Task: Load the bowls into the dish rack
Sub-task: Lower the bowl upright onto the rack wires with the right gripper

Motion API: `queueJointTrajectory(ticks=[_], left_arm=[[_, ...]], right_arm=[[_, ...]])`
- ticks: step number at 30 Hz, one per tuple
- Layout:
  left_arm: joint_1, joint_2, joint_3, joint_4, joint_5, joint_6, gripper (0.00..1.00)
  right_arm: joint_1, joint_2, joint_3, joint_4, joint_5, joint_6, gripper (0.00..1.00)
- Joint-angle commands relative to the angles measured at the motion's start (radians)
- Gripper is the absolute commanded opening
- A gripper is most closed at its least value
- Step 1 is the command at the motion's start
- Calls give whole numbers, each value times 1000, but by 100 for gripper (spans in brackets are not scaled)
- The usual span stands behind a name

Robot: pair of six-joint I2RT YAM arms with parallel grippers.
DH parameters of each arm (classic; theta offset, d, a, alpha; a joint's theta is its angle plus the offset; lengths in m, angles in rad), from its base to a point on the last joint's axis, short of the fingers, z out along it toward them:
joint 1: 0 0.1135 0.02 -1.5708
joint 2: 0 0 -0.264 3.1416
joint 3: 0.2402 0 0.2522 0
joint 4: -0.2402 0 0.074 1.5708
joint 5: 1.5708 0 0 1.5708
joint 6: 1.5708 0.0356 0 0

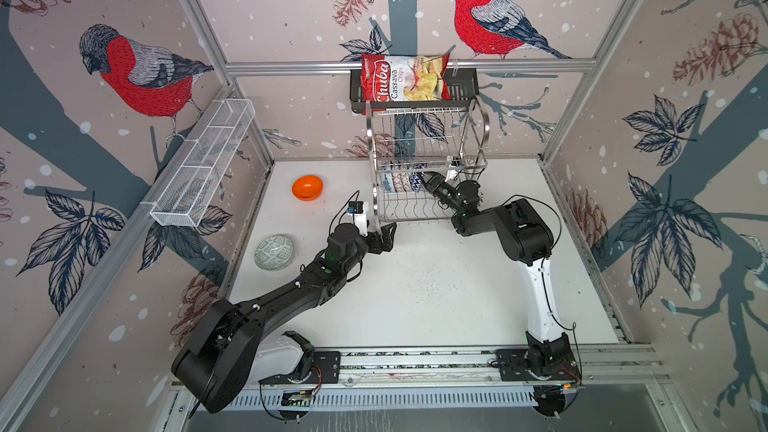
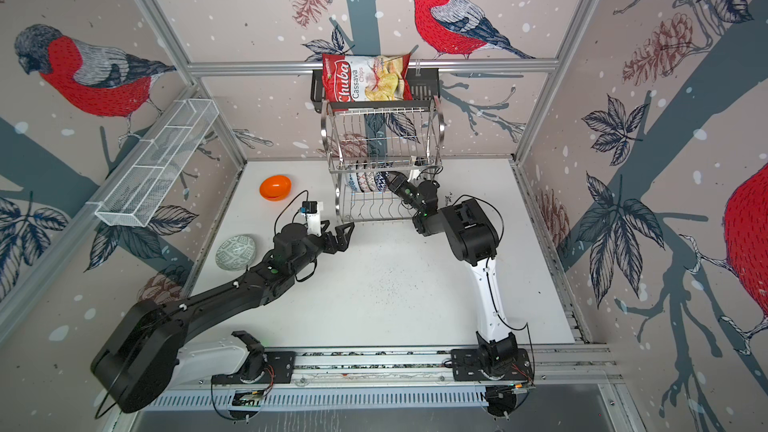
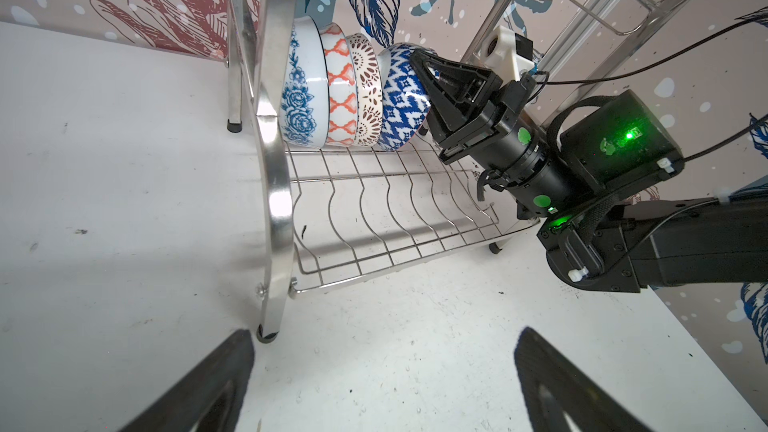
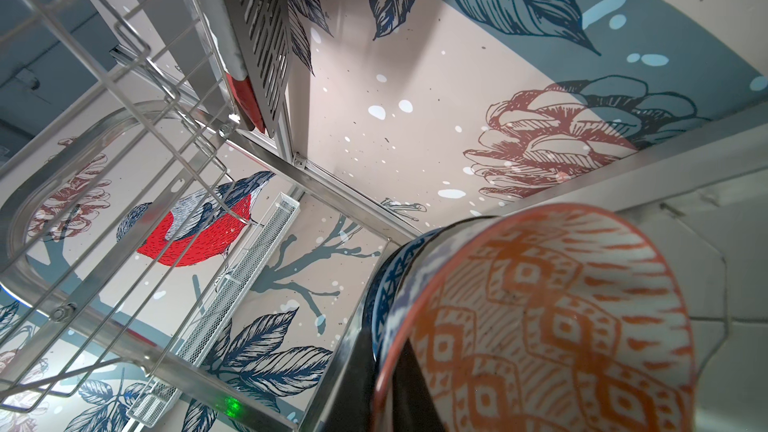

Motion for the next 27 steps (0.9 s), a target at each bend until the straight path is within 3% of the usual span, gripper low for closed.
queueJointTrajectory(ticks=[1,10,27], left_arm=[[1,0,8,6,-4,16,98],[1,1,8,8,-2,16,98],[1,3,9,7,-2,17,98]], right_arm=[[0,14,6,27,-13,13,12],[2,25,7,83,-35,2,12],[3,32,32,2,-19,-39,16]])
